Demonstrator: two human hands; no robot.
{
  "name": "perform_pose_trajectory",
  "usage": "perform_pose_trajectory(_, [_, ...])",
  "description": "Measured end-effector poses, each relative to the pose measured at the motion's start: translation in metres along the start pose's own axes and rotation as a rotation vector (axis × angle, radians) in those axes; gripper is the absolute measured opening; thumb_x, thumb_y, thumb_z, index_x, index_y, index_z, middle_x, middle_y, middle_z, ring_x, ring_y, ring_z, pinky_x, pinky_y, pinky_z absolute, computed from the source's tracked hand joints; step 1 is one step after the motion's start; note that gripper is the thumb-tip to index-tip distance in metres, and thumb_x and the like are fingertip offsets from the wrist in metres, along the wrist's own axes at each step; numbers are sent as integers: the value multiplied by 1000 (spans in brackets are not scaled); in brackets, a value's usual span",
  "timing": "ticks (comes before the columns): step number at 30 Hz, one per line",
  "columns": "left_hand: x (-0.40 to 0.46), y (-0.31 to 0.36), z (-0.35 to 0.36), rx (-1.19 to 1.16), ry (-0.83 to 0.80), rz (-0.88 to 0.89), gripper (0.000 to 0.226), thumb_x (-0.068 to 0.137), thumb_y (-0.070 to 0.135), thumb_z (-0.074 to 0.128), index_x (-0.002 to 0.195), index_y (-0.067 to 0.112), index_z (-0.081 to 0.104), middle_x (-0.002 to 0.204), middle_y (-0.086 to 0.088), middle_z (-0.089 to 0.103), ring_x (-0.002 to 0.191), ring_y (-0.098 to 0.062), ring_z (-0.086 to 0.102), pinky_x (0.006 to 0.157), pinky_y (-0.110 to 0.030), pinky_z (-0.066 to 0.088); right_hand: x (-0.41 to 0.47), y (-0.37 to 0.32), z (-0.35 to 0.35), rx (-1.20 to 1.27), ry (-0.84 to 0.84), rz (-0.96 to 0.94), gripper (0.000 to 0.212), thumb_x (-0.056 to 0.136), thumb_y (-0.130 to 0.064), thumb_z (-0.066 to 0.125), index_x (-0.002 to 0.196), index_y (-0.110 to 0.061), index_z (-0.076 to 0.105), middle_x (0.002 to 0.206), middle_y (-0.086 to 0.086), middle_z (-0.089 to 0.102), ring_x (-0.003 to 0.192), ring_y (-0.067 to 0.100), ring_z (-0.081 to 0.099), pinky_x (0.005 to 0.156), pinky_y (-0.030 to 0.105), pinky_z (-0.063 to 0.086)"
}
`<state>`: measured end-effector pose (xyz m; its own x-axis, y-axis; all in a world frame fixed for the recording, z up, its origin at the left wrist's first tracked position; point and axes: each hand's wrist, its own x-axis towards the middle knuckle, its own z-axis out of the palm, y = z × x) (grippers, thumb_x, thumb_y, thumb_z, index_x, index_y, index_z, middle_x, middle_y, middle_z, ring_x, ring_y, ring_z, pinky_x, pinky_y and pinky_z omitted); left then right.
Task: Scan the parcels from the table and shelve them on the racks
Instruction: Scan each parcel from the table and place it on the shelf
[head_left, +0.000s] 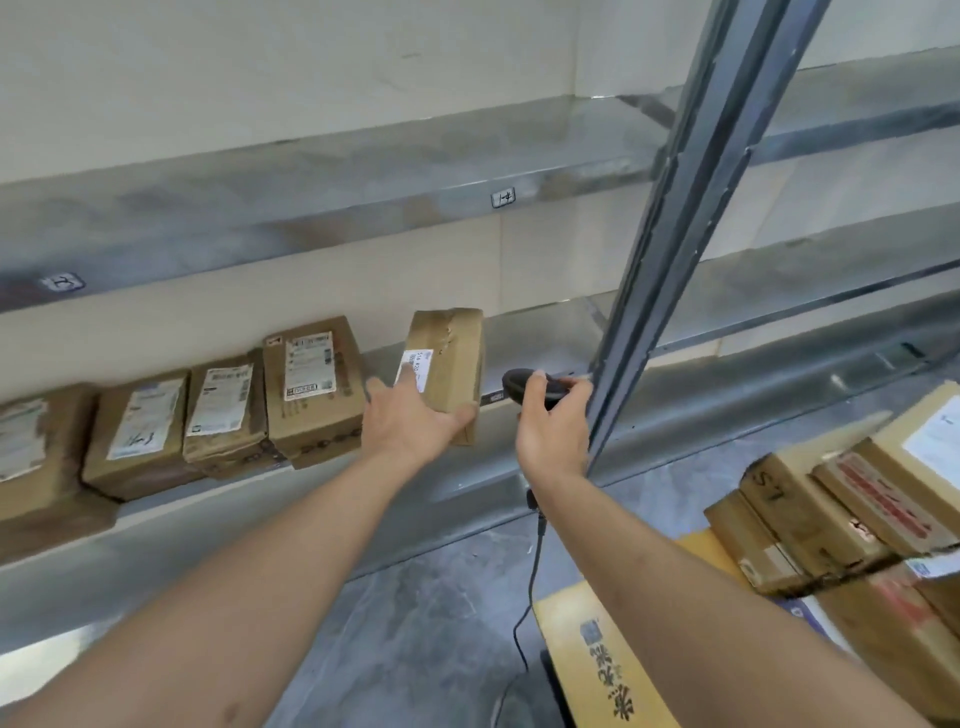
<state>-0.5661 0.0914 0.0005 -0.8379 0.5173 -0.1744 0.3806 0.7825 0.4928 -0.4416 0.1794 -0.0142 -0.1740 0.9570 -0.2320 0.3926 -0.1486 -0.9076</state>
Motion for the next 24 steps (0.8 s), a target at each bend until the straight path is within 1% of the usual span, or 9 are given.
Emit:
perform_pose_trajectory(2, [13, 5, 7, -28, 6, -52, 102, 68, 79, 75, 149, 25, 45, 125, -12, 41, 120, -38, 54, 104, -43, 50, 20, -2, 8, -5, -24, 0, 34, 105, -59, 43, 120, -28, 40, 115, 3, 64, 99, 26, 60, 82, 38, 40])
perform_pose_trajectory(4, [27, 9, 14, -47, 1, -88, 103, 69, 78, 75, 151, 25, 43, 126, -12, 40, 119, -38, 54, 104, -43, 51, 37, -3, 19, -24, -54, 8, 35, 106, -59, 42, 120, -27, 40, 110, 0, 61, 97, 26, 58, 81, 37, 40])
perform_pose_trajectory(7, [49, 10, 27, -36, -29, -121, 110, 70, 78, 75, 157, 25, 34, 130, -13, 37, 122, -40, 52, 104, -46, 50, 58, -4, 39, -48, -78, 14, 34, 107, -57, 42, 118, -25, 39, 101, -3, 58, 94, 26, 57, 81, 36, 40])
perform_pose_trajectory(12, [84, 5, 49, -21, -63, -160, 110, 71, 77, 75, 157, 26, 29, 133, -16, 35, 126, -45, 47, 104, -54, 48, 85, -2, 68, -97, -62, 20, 42, 109, -52, 45, 130, -16, 44, 99, -2, 54, 93, 22, 48, 80, 33, 35])
perform_pose_trajectory(16, [103, -1, 65, -2, -89, -178, 109, 77, 71, 75, 160, 23, 23, 137, -19, 33, 128, -45, 43, 101, -51, 46, 100, 9, 93, -166, -98, 51, 42, 108, -54, 45, 129, -17, 42, 103, 1, 56, 104, 32, 60, 84, 37, 42])
perform_pose_trajectory(21, [112, -6, 78, 103, -158, -161, 103, 88, 71, 64, 164, 37, 4, 137, -19, 25, 121, -43, 44, 93, -49, 47, 109, 18, 117, -237, -150, 66, 40, 107, -57, 43, 123, -20, 40, 102, 2, 61, 105, 34, 64, 83, 40, 45])
perform_pose_trajectory(22, [112, -6, 79, 150, -169, -146, 102, 90, 71, 61, 164, 35, 2, 140, -20, 23, 120, -43, 46, 91, -49, 47, 111, 19, 121, -252, -159, 66, 41, 106, -57, 43, 124, -20, 40, 102, 3, 62, 104, 35, 65, 84, 41, 46])
perform_pose_trajectory(23, [112, -6, 79, 214, -179, -120, 100, 93, 70, 58, 165, 29, 1, 146, -22, 19, 122, -44, 46, 94, -49, 47, 113, 19, 123, -265, -166, 67, 42, 106, -58, 43, 125, -20, 40, 102, 3, 63, 104, 35, 65, 84, 42, 47])
perform_pose_trajectory(24, [112, -6, 79, 294, -180, -71, 99, 96, 69, 53, 166, 20, 2, 154, -24, 13, 128, -47, 43, 102, -51, 44, 115, 19, 125, -272, -171, 68, 42, 106, -58, 43, 125, -21, 41, 102, 3, 63, 103, 35, 65, 84, 42, 47])
